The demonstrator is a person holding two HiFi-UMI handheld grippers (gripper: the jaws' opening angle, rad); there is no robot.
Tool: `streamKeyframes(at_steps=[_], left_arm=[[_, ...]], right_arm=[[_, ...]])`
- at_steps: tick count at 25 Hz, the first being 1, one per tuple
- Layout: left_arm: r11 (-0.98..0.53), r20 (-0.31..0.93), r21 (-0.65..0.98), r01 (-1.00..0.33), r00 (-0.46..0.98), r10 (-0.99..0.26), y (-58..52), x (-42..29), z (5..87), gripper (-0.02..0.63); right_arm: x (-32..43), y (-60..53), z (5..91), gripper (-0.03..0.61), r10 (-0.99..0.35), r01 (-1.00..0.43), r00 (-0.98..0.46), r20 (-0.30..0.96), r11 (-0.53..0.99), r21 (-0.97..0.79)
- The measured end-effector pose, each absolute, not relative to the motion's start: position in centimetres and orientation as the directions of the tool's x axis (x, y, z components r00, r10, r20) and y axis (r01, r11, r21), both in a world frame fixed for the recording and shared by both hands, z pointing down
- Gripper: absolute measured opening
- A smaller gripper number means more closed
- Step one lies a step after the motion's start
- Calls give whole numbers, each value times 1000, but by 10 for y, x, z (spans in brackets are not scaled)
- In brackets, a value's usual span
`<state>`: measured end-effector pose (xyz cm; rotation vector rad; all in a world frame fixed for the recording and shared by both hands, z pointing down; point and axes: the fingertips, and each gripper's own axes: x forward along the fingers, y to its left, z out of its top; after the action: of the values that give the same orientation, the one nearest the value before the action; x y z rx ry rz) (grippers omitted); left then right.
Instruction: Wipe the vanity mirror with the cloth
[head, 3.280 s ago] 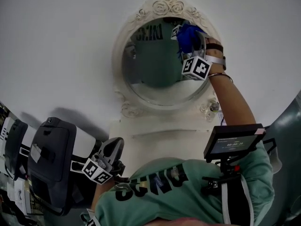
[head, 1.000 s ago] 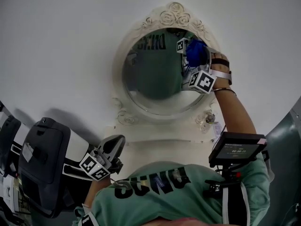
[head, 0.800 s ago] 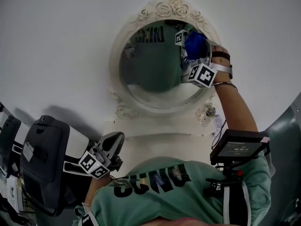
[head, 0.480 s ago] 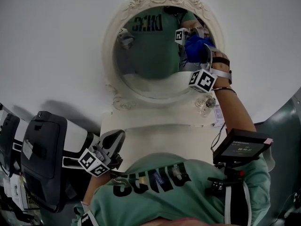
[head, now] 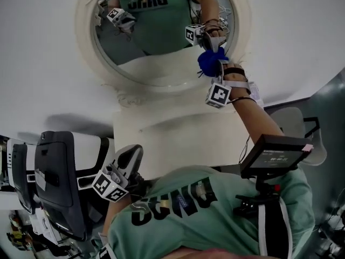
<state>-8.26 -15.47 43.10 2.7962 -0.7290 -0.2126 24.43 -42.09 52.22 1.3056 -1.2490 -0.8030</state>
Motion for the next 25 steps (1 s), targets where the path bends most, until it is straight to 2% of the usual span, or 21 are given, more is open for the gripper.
streamKeyframes(at_steps=[4,10,12,17,25], left_arm=[[-830,-50,294,-474,860,-508,-158,-80,443,10],[-832,-97,275,-482,847,-523,-142,-89,427,9],[-831,-110,270,-487,842,-529,-141,-95,417,9],[-834,-185,220,-505,818,-544,-143,-115,402,10],[-851,-285,147,-505,802,-525,-150,-125,384,9]], right_arm=[[238,-433,552,51,-941,-213,219,260,214,953],[230,-424,548,51,-900,-219,192,391,349,911],[225,-418,539,51,-902,-205,173,397,361,910],[209,-422,449,51,-966,-159,120,229,209,965],[194,-426,251,51,-981,-14,68,-180,-181,983]])
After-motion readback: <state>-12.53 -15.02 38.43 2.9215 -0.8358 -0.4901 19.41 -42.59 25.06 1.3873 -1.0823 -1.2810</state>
